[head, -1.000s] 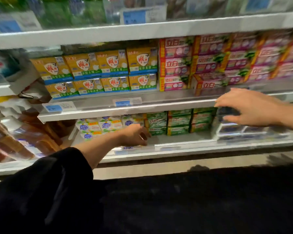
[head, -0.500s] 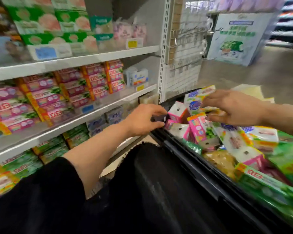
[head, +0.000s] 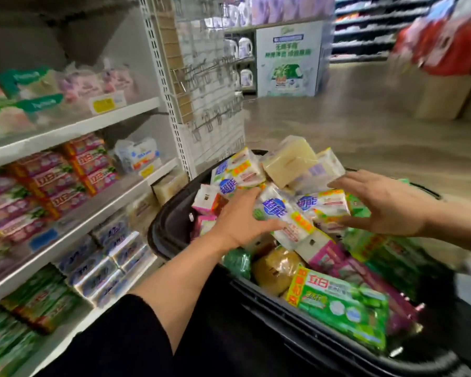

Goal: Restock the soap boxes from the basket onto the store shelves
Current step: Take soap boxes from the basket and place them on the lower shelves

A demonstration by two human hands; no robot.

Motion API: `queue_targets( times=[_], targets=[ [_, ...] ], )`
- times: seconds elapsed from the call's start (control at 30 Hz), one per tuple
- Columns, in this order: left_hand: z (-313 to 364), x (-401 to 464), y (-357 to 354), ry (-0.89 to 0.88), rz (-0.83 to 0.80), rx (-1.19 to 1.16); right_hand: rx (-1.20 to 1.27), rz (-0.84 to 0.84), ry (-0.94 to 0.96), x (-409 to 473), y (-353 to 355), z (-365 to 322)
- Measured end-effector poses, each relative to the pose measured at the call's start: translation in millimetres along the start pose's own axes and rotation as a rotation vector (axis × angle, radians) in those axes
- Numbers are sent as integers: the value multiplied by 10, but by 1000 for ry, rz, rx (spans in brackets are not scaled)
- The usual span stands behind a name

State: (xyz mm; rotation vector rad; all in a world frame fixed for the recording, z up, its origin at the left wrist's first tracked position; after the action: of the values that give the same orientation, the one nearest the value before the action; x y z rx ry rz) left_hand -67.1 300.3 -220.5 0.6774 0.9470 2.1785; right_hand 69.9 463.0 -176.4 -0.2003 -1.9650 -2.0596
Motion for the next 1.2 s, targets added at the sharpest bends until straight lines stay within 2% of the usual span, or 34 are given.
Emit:
queue_targets(
  times=[0.13, 0.3, 0.43, 0.53, 0.7, 0.77, 0.9, 0.97, 1.07, 1.13, 1.2],
  targets=[
    [72, 95, -74, 0, 30, -122, 14, -5, -90, -235, 109, 113],
    [23, 167, -196, 28, -21, -213, -77, 5, -250, -710, 396, 349],
    [22, 143, -194, 40, 37, -226, 164, -60, -495, -1201, 431, 636],
    [76, 106, -183, 21, 76, -205, 412, -148, -645, -1454, 187, 780],
    [8, 30, -155, 69, 63, -343, 813, -14, -760, -1433, 64, 699],
    [-1, -11, -130, 68, 64, -343, 782, 46, -871, -1366, 112, 690],
    [53, -75, -92, 42, 128, -297, 449, 54, -1089, -1216, 202, 673],
    [63, -100, -79, 48, 154, -283, 371, 90, -1123, -1167, 255, 691],
    [56, -135, -56, 47, 180, -285, 537, 256, -1150, -1211, 285, 691],
    [53, -144, -24, 47, 215, -304, 678, 377, -1053, -1172, 330, 578],
    [50, -169, 70, 68, 278, -367, 748, 464, -871, -1039, 453, 378]
  ],
)
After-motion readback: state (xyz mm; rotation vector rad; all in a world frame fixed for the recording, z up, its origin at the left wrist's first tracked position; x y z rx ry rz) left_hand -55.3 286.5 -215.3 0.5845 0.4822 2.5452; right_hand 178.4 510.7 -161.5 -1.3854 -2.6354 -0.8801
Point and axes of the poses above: each hand's wrist, its own x-axis towards the middle knuckle, its own y-axis out of the back of the hand, z = x × y, the point moved 8 cm from there along x, towards the middle knuckle, and after that the axes turned 2 degrees about z, right-handed, at the moved point
